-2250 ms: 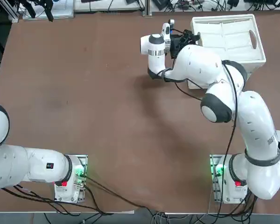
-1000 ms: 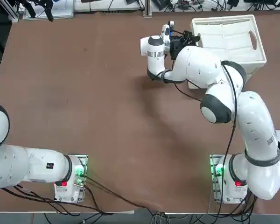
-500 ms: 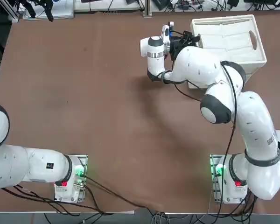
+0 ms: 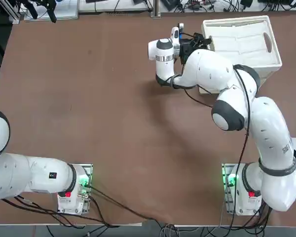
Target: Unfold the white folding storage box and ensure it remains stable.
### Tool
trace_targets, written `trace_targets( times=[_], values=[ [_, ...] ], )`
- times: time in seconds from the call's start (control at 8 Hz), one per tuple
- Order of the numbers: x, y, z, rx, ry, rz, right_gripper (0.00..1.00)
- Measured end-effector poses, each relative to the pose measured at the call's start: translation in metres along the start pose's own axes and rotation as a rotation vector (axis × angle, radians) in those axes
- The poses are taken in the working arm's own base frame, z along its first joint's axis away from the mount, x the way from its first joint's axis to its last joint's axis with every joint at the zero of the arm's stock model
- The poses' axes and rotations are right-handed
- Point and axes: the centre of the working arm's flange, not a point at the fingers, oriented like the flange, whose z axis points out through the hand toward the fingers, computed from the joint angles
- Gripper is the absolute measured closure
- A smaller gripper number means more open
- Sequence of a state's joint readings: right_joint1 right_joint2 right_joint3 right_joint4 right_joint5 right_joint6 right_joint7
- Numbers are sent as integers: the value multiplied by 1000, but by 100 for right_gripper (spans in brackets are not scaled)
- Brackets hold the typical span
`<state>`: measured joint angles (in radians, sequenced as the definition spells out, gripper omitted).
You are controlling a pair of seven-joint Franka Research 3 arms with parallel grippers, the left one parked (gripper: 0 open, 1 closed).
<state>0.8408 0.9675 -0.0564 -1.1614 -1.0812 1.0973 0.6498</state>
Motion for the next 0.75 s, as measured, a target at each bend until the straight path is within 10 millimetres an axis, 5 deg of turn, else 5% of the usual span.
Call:
trace_targets(
  times=[0.75],
  values=[
    [-3,2,-3,-26,2,-68,43]
  ],
)
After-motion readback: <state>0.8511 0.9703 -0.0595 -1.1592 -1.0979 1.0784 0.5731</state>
